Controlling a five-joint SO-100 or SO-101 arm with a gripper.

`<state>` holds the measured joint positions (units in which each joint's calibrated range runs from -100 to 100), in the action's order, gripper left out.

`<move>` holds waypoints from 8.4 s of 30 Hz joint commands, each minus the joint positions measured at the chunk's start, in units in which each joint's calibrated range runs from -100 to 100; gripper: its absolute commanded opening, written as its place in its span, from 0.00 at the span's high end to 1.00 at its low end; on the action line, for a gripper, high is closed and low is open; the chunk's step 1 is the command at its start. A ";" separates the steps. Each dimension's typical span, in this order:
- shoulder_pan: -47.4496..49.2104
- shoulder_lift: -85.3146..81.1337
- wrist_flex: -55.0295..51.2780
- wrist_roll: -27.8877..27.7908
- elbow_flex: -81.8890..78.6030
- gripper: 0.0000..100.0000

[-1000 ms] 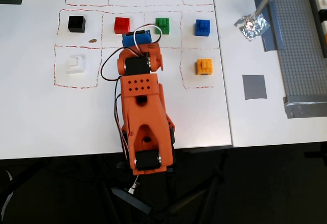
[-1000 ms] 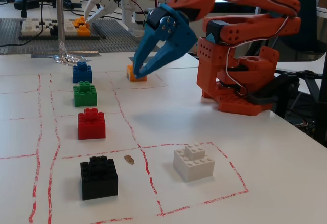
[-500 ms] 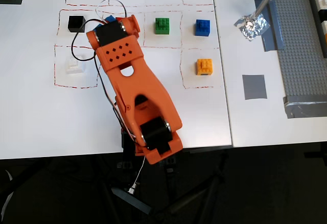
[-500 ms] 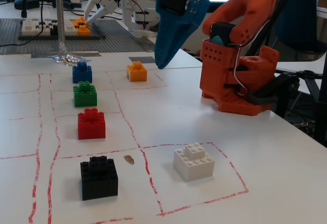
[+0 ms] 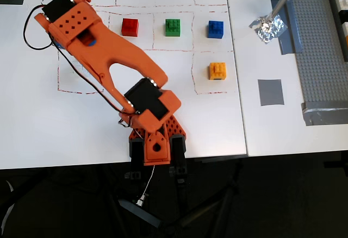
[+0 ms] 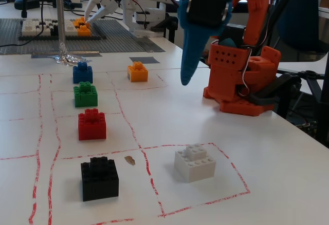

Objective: Grab the block and put it in the grey marker

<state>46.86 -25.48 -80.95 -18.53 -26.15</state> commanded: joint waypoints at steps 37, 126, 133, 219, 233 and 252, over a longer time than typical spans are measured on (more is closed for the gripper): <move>10.26 23.03 7.81 -4.74 4.12 0.69; -49.64 -8.68 -18.97 -9.13 14.82 1.00; -76.99 -13.16 -18.89 -16.07 9.47 1.00; -133.98 35.26 10.25 -26.86 33.49 0.68; -133.36 16.39 8.87 -32.97 28.96 1.00; -98.07 -29.28 6.66 -16.41 -20.00 1.00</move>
<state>-59.12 -49.29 -73.71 -40.71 -46.62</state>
